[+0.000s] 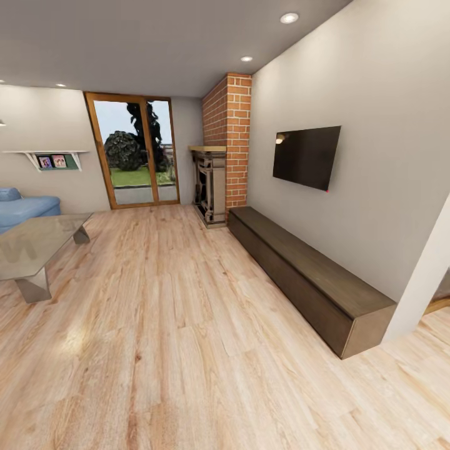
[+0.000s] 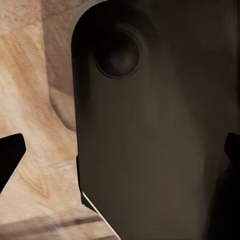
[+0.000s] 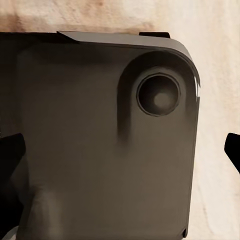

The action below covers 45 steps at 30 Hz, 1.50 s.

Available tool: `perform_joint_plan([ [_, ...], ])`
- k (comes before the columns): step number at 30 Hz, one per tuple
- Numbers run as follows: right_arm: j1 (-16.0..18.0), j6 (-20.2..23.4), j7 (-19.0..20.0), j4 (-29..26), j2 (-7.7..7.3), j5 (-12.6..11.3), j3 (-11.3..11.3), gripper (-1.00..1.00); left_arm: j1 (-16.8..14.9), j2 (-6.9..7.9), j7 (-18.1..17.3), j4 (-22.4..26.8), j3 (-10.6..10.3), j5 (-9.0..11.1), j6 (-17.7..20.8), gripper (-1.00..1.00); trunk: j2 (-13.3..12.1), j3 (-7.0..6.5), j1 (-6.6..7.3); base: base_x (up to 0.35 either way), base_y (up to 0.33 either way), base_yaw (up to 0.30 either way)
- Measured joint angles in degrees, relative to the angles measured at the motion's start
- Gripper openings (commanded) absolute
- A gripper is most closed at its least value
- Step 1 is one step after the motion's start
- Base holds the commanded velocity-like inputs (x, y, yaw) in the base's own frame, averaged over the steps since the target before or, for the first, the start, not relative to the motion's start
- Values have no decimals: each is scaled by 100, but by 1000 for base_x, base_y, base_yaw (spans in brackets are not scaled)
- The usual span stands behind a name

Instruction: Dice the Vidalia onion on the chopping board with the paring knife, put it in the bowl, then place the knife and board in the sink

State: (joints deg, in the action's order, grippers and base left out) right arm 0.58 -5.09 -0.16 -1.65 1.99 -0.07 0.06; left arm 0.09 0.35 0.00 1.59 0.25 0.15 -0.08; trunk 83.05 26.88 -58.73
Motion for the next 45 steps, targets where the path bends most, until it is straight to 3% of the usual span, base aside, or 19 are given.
perform_joint_plan([
  [4, 0, 1, 0, 2, 7, -6, 7, 100, -1, -7, 0, 73, 4, -1, -22, 100, 0, 0, 0, 0, 0, 0],
  [11, 0, -41, 8, -18, -17, 7, 10, 100, -1, -4, 7, 334, 12, 1, -391, 100, 0, 0, 0, 0, 0, 0],
  [17, 1, -803, -6, -333, -50, 26, 11, 100, -1, -3, 8, 629, 16, 1, -889, 100, 0, 0, 0, 0, 0, 0],
  [21, 3, -1190, -19, -892, -79, 31, 11, 100, -2, 37, 8, 1032, 16, 1, -1026, 100, 0, -1, 0, 0, 0, 0],
  [29, 1, -1273, -24, -2067, -94, 31, 5, 100, -1, 100, 8, 1805, 15, -4, -1053, 100, 0, 0, 0, 0, 0, 0],
  [34, 0, -1294, -15, -2402, -88, 31, 8, 100, -3, 137, 8, 1905, 16, -1, -1054, 100, 0, 0, 0, 0, 0, 0],
  [39, 0, -1732, -15, -2400, -78, 26, 16, 100, -8, 210, 8, 1895, 22, 39, -1062, 100, 0, 0, 0, 0, 0, 0],
  [45, -1, -2063, -16, -2384, -64, 19, 17, 100, -9, 268, 8, 1759, 24, 48, -1439, 100, 0, 0, 0, 0, 0, 0],
])
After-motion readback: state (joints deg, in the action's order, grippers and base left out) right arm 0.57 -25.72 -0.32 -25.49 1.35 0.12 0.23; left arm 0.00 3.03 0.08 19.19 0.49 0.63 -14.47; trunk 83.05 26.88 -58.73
